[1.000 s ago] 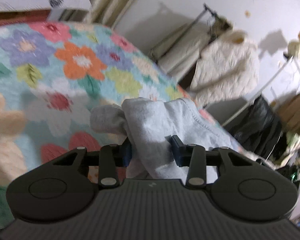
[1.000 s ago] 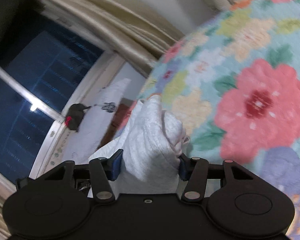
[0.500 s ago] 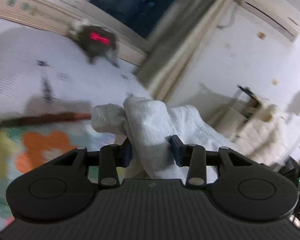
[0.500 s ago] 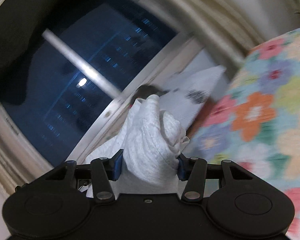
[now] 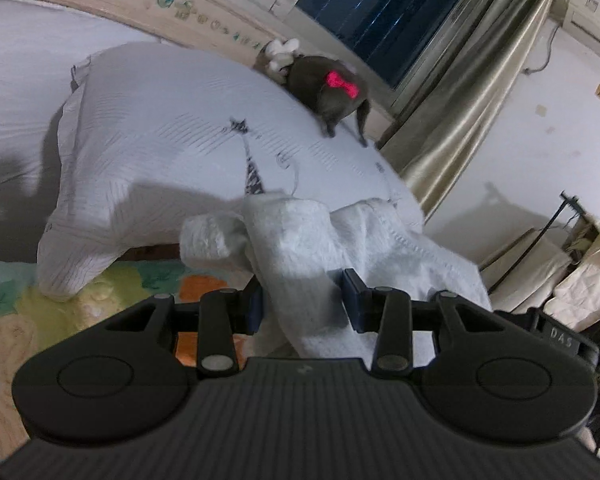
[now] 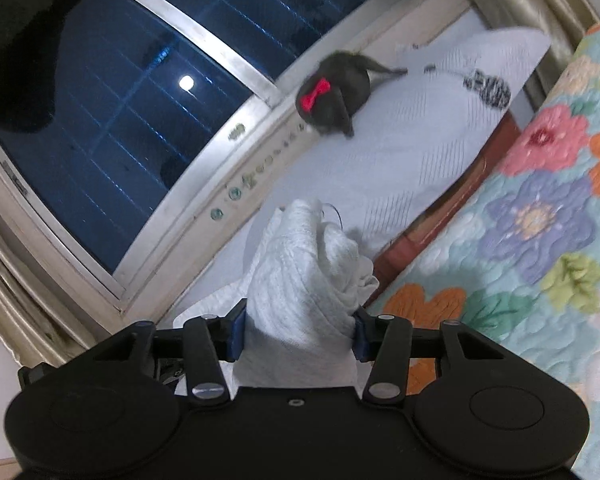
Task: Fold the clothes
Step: 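Lift the folded T-shirt with both grippers and carry it toward the pillows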
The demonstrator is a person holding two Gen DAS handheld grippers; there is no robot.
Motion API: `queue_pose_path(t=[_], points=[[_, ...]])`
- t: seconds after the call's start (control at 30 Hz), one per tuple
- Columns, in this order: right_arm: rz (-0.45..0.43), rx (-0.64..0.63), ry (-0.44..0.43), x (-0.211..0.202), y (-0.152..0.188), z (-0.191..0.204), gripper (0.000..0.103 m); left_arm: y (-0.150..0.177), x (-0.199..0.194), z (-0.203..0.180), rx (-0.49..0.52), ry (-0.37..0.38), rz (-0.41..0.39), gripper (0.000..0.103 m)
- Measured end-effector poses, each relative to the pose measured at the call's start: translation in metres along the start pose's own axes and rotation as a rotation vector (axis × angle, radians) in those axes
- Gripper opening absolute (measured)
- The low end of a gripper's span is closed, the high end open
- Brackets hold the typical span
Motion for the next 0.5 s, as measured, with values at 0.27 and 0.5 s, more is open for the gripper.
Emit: queue_pose_path(t=[0.27, 0.5], points=[[0.178, -0.180, 0.217, 0.048, 0.027, -0.017, 0.049, 0.028, 0.070, 0.032, 0.015, -0.249, 0.281, 0.043], [0.241, -0.228, 0.329, 0.062, 0.047, -0.030, 0.048, 0.026, 0.070, 0.042, -0.053, -0.226, 0.293, 0.054]])
Point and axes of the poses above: each gripper's, at about its wrist camera, not at the fingertips, and x roughly the way its jaws point, z to its left, y to its underside, the point moved 1 cm from there along x, roughly the way its jaws point, and after that the axes turned 8 degrees about -x, right-handed, at the moved point
